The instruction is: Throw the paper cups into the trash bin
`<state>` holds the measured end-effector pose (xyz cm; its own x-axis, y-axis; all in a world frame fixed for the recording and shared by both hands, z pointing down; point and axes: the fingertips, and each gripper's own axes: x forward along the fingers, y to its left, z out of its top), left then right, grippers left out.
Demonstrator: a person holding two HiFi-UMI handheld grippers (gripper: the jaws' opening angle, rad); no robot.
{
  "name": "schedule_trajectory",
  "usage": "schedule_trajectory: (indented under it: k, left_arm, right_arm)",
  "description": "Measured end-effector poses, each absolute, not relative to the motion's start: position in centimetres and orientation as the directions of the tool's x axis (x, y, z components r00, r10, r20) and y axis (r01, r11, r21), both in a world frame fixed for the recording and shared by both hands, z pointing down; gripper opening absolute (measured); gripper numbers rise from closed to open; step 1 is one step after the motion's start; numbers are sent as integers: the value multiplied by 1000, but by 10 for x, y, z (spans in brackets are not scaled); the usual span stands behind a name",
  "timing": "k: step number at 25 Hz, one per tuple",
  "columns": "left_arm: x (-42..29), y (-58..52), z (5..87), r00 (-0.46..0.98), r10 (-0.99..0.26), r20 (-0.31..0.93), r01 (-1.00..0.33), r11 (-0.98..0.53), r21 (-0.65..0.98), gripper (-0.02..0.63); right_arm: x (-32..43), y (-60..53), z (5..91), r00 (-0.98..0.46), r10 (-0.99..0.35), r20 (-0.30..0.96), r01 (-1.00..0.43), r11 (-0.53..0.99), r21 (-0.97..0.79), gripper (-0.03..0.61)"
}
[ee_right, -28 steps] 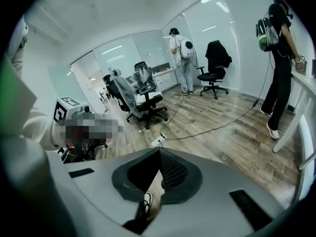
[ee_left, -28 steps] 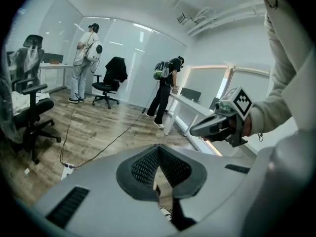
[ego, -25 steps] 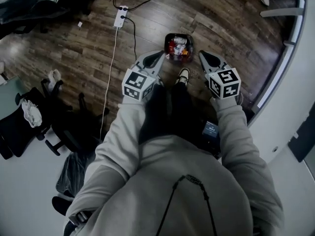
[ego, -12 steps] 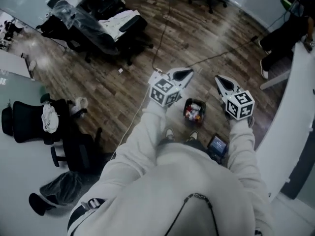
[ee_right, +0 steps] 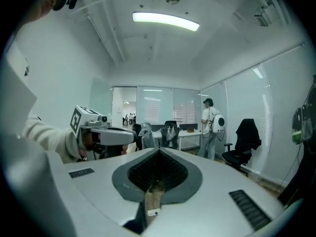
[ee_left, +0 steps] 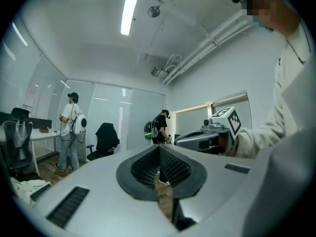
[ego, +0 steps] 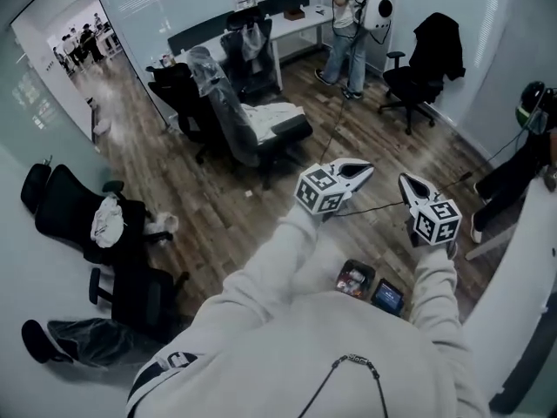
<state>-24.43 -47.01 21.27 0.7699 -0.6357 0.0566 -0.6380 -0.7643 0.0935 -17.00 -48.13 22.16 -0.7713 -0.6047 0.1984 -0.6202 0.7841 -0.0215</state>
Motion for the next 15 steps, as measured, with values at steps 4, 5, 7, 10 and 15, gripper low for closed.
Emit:
schedule_trajectory:
  k: [4, 5, 7, 10, 15]
  left_arm:
    - [-233, -472, 209, 772, -633, 50, -635, -769, 77, -6]
    - [-228, -472, 208, 776, -629, 48, -631, -773, 73, -6]
    - [-218, -471, 203, 788, -615, 39, -616, -785, 69, -6]
    - [-210, -468, 192, 801, -598, 22, -598, -799, 61, -6]
    - [-204, -467, 179, 809, -588, -7, -587, -808, 42, -6]
  right_arm:
    - [-165, -479, 207, -755, -631, 177, -643, 766, -10, 18]
    - [-162, -477, 206, -755, -631, 176, -643, 766, -11, 18]
    - [-157, -473, 203, -754, -634, 171, -646, 763, -21, 18]
    - [-152, -469, 199, -746, -645, 168, -656, 754, -18, 18]
    - [-152, -473, 200, -735, -649, 197, -656, 754, 37, 18]
